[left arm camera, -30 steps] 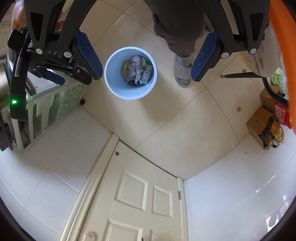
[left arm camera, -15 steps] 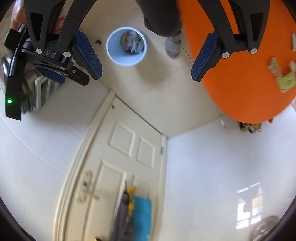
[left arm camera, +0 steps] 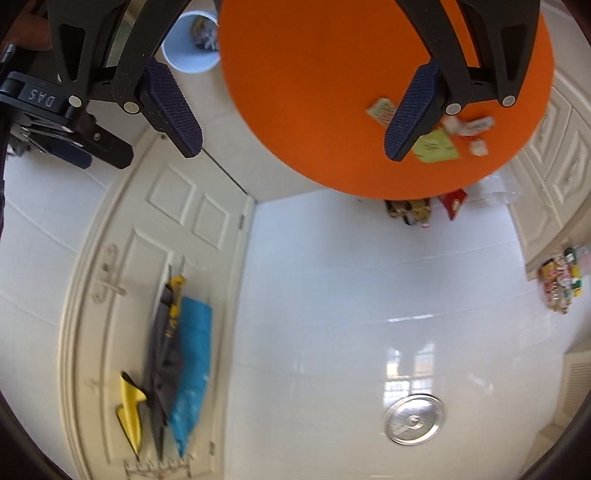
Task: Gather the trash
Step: 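Move both tools back over the orange table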
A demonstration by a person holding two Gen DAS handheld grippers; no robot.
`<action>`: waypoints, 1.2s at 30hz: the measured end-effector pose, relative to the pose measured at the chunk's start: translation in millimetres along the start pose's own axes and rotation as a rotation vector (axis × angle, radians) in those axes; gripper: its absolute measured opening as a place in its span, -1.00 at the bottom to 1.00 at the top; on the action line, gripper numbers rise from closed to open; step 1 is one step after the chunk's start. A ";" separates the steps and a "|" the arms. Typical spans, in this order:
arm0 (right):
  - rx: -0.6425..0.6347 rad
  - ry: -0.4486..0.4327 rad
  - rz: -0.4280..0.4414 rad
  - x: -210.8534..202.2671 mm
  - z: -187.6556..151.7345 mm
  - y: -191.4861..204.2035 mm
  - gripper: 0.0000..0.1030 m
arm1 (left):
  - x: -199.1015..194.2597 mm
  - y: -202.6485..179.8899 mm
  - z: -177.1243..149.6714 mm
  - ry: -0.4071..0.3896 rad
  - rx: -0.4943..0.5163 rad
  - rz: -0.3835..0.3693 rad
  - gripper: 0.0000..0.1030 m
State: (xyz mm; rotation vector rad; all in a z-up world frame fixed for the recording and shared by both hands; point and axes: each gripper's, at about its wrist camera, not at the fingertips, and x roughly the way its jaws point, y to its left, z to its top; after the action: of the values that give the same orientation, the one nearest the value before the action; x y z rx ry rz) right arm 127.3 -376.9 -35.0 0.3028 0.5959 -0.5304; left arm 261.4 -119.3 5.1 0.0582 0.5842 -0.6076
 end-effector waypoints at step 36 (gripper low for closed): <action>-0.361 -0.098 0.326 -10.3 -18.2 249.1 1.00 | -181.3 105.0 -99.0 -0.174 -0.255 0.352 0.98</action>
State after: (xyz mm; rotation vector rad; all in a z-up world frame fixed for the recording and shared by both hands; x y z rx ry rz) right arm 249.7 -160.0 -13.6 0.0284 0.5231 -0.1178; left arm 149.4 83.6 6.8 -0.1288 0.4639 -0.1905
